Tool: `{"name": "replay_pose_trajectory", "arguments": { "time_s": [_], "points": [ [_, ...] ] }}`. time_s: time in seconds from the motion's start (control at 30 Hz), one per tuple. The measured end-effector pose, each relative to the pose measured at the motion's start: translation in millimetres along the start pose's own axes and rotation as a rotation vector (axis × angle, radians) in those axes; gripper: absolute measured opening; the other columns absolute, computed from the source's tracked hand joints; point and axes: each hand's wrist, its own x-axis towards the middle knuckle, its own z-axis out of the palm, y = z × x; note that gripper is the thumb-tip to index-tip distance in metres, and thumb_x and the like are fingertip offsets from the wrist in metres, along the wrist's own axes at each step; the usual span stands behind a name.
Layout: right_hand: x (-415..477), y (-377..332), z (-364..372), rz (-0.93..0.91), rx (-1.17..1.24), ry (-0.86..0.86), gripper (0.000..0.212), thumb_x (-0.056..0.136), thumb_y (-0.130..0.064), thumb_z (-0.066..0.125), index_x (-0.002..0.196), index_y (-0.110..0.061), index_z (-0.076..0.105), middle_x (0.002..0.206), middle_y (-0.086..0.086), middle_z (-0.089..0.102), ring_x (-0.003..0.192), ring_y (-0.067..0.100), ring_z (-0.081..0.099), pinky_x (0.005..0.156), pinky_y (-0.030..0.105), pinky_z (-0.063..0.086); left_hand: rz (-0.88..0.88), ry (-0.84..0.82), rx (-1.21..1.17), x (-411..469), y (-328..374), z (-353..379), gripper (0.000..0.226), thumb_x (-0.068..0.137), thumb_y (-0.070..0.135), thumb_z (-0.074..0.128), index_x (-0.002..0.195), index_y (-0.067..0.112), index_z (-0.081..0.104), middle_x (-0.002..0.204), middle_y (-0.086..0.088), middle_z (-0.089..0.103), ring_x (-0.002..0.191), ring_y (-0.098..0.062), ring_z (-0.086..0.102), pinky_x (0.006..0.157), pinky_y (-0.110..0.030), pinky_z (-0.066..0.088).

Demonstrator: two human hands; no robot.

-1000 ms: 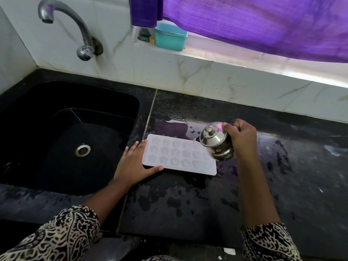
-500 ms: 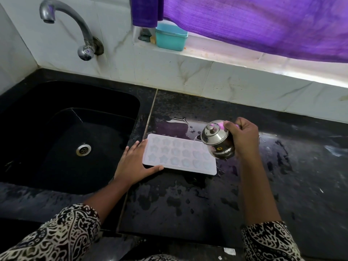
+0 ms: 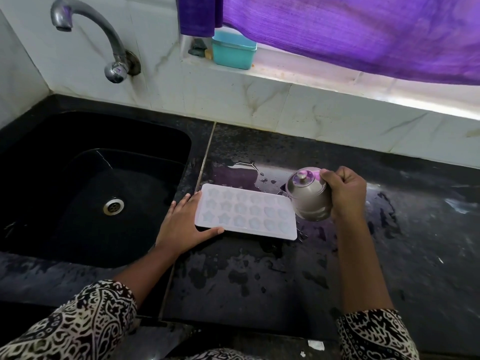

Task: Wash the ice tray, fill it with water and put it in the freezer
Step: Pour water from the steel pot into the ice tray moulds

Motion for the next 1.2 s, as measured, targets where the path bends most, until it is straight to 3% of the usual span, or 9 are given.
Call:
{"name": "replay_pose_trajectory", "arguments": {
  "time_s": [0.17,0.4,0.63,1.2],
  "points": [
    [-3.2,2.7,-4.2,-0.053,-0.070,-0.014,0.039,0.081,-0.007,0.065,0.057,-0.017,0.036,0.055,-0.001,0.039,0.041,-0.002,0.035,0.041,0.012,0.035,0.002,0.000,0.002,0.8,-1.2,1.5,0.120,0.062,0.093,0.043,0.155,0.023,0.015,0.160,0.006,0.026,0.150,-0.011,0.013,0.122,-0.037,0.004],
    [-2.5,2.3,-7.8,-0.082,-0.135,-0.051,0.036,0.079,-0.010,0.066,0.059,-0.017,0.036,0.058,0.003,0.036,0.054,0.012,0.034,0.048,0.020,0.035,0.016,0.013,-0.003,0.3,-1.2,1.2,0.123,0.059,0.096,0.035,0.155,0.022,0.016,0.160,0.005,0.028,0.149,-0.013,0.015,0.122,-0.038,0.006],
    [-1.8,-2.6,-8.0,-0.095,-0.160,-0.056,0.036,0.080,-0.010,0.065,0.059,-0.017,0.036,0.059,0.002,0.039,0.056,0.012,0.037,0.052,0.022,0.038,0.006,0.013,0.000,0.0,0.3,0.9,0.118,0.064,0.090,0.046,0.155,0.023,0.016,0.160,0.005,0.027,0.149,-0.013,0.015,0.122,-0.037,0.005],
    [0.7,-8.6,-8.7,-0.127,-0.158,-0.066,0.038,0.079,-0.010,0.065,0.057,-0.018,0.035,0.056,0.000,0.036,0.053,0.010,0.035,0.046,0.017,0.035,0.005,0.009,-0.004,1.1,-2.4,3.1,0.119,0.063,0.093,0.045,0.156,0.024,0.015,0.160,0.005,0.027,0.149,-0.012,0.014,0.122,-0.037,0.006]
  ]
}}
